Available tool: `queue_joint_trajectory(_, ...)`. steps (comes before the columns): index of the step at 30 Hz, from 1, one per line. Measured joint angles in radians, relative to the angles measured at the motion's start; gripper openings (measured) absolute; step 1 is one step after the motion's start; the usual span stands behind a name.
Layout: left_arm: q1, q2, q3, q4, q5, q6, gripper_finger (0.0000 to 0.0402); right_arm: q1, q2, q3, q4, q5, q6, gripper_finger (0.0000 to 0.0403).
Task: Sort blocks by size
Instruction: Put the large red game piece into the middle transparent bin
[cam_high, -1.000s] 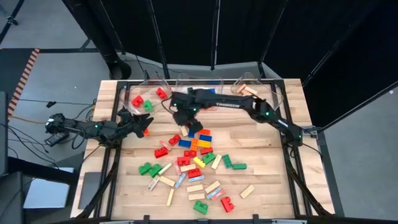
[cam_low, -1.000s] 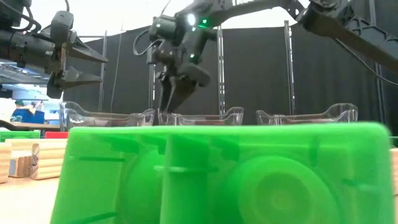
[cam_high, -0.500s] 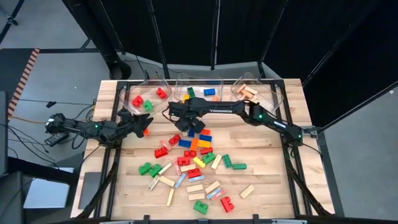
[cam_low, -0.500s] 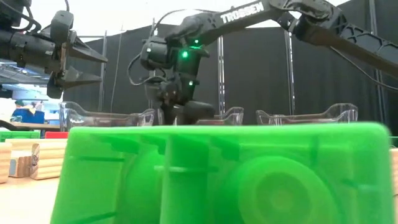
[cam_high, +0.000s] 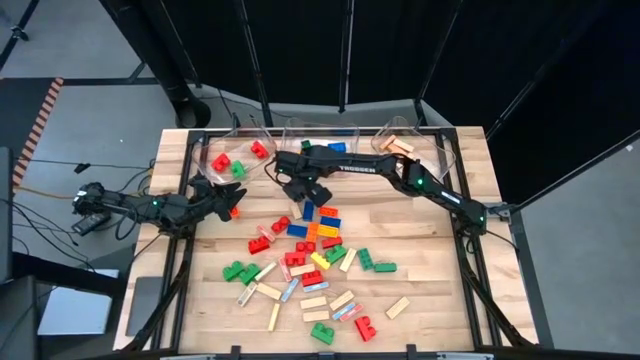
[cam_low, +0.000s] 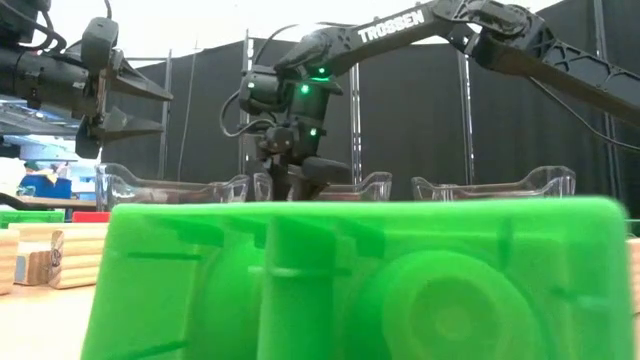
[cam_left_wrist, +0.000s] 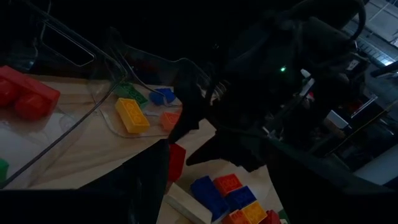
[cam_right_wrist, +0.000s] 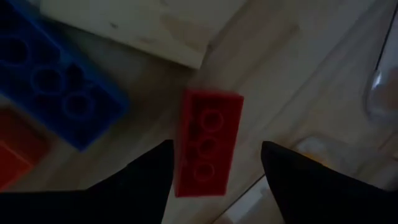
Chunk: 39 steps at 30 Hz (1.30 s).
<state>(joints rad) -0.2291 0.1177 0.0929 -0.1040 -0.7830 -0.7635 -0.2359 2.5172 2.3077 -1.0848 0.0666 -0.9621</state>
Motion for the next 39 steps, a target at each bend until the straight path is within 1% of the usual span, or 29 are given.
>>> queue_joint_trajectory(5,0.0,0.0,0.0,0.0,0.0,0.001,0.0269,0.0,0.0,-0.001,0.006,-0.016,-0.004,0.0242)
queue_joint_trajectory(14,0.0,0.0,0.0,-0.001,-0.012,0.004,0.0269,0.008,-0.005,-0.136,0.067,0.002,-0.006,0.0212)
queue_joint_trajectory(16,0.0,0.0,0.0,-0.001,-0.012,0.004,0.0269,0.012,-0.006,-0.146,0.07,0.028,-0.006,0.0206)
queue_joint_trajectory(18,0.0,0.0,0.0,-0.001,-0.012,0.004,0.0269,0.021,-0.006,-0.147,0.07,0.08,-0.005,0.0186)
queue_joint_trajectory(20,0.0,0.0,0.0,-0.001,-0.013,0.004,0.0269,0.033,-0.007,-0.14,0.066,0.135,-0.004,0.015)
queue_joint_trajectory(25,0.0,0.0,0.0,-0.001,-0.013,0.004,0.0269,0.041,0.002,-0.062,0.004,0.175,0.064,0.0152)
queue_joint_trajectory(29,0.0,0.0,0.0,0.0,-0.013,0.002,0.0269,0.042,-0.002,0.049,-0.019,0.158,0.112,0.0152)
queue_joint_trajectory(31,0.0,0.0,0.0,0.0,-0.014,0.002,0.0269,0.043,-0.04,0.029,0.004,0.154,0.134,0.0152)
queue_joint_trajectory(34,0.0,0.0,0.0,0.0,-0.014,0.001,0.0269,0.032,-0.09,0.025,-0.013,0.14,0.164,0.0152)
queue_joint_trajectory(39,0.0,0.0,0.0,0.002,-0.015,0.0,0.0269,-0.043,-0.181,0.029,-0.031,0.143,0.281,0.0152)
